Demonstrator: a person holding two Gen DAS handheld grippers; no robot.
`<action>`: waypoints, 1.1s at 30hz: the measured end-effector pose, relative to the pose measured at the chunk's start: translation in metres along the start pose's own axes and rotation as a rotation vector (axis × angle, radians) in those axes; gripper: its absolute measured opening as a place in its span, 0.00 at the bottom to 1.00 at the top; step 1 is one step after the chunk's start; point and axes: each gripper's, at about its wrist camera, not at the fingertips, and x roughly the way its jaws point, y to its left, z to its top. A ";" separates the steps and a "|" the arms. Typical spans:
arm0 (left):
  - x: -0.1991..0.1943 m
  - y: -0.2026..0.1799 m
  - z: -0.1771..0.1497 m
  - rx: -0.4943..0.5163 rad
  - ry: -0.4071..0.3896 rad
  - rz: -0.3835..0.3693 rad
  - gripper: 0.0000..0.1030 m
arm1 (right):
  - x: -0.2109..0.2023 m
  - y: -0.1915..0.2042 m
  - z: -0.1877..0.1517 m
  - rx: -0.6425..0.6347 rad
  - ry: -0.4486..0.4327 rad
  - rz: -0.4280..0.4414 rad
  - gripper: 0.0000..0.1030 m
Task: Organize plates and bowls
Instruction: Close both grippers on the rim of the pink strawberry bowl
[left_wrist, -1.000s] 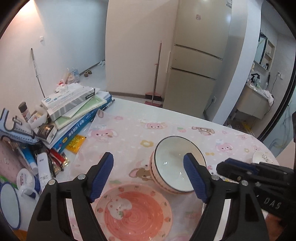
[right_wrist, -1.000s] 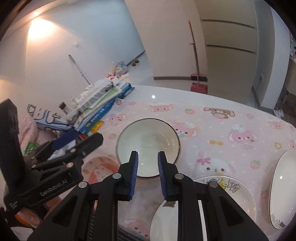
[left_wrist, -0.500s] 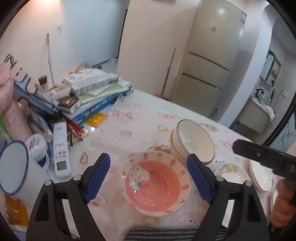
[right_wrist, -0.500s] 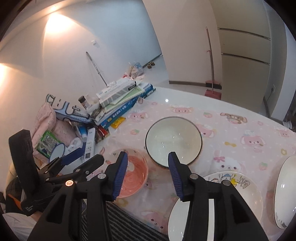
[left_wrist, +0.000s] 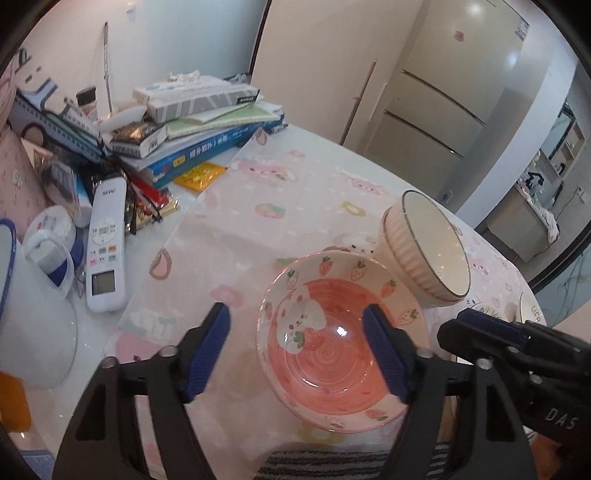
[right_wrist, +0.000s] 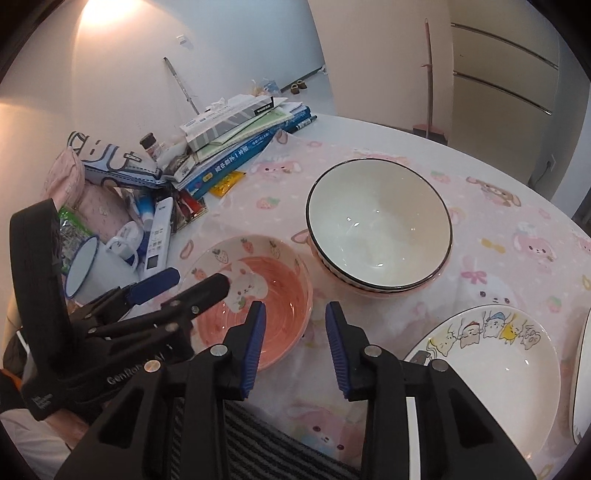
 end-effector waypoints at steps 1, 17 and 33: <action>0.004 0.004 0.000 -0.013 0.016 0.004 0.56 | 0.004 -0.001 0.000 0.001 0.001 -0.007 0.31; 0.035 0.012 -0.009 -0.058 0.145 0.058 0.07 | 0.041 0.004 -0.008 -0.025 0.028 -0.014 0.14; 0.040 0.003 -0.008 -0.004 0.128 0.095 0.10 | 0.068 0.011 -0.012 -0.059 0.015 -0.032 0.17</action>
